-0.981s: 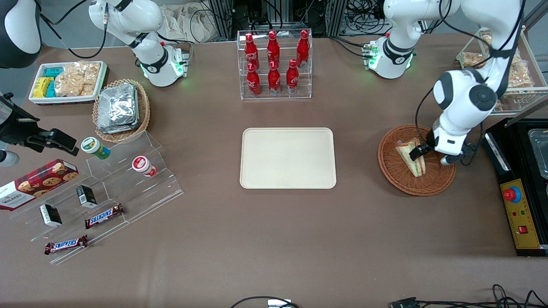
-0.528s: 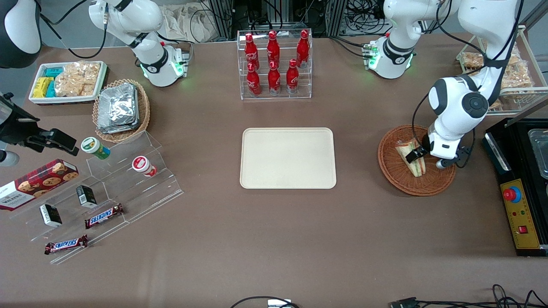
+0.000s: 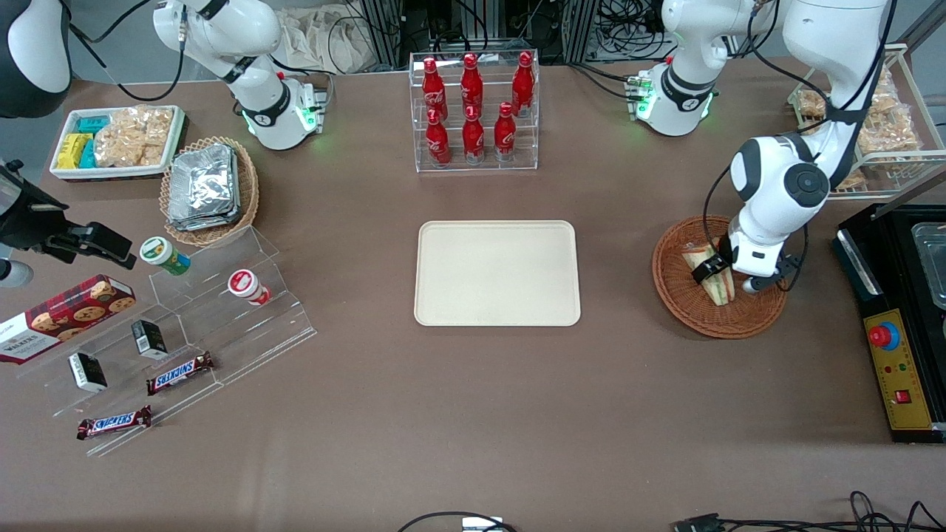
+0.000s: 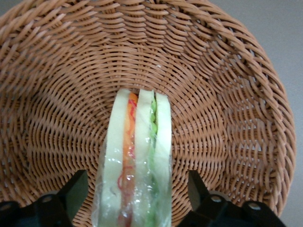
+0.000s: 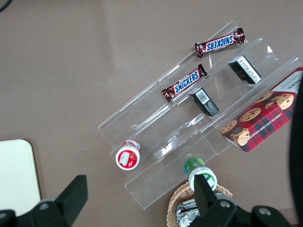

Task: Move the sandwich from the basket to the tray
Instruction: 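Lower the open left gripper around the sandwich and close it, then lift the sandwich up out of the basket with the left gripper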

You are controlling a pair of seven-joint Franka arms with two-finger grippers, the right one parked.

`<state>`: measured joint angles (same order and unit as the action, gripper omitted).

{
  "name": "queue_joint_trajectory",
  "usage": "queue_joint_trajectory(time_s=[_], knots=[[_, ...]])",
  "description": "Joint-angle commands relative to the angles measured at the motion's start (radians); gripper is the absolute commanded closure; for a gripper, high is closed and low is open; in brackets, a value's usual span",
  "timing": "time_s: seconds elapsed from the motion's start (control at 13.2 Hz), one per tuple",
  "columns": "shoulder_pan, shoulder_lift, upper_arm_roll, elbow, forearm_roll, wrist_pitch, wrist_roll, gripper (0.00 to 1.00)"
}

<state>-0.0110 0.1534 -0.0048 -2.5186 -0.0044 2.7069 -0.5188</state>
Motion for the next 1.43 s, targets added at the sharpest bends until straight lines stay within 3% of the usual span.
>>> queue_joint_trajectory(time_s=[0.0, 0.08, 0.15, 0.45, 0.75, 0.91, 1.13, 1.36], knots=[[-0.011, 0.011, 0.006, 0.009, -0.006, 0.016, -0.014, 0.56], [-0.011, 0.011, 0.006, 0.009, -0.006, 0.016, -0.012, 0.69], [-0.011, 0.011, 0.006, 0.009, -0.006, 0.016, -0.014, 0.76], [-0.015, -0.027, 0.006, 0.012, -0.006, -0.016, -0.018, 0.77], [-0.018, -0.217, 0.005, 0.078, -0.005, -0.347, -0.001, 0.80], [-0.018, -0.279, 0.003, 0.209, 0.000, -0.624, 0.014, 0.80], [-0.021, -0.237, 0.002, 0.577, -0.005, -1.061, 0.031, 0.80], [-0.046, -0.167, -0.017, 0.843, -0.008, -1.271, 0.032, 0.80]])
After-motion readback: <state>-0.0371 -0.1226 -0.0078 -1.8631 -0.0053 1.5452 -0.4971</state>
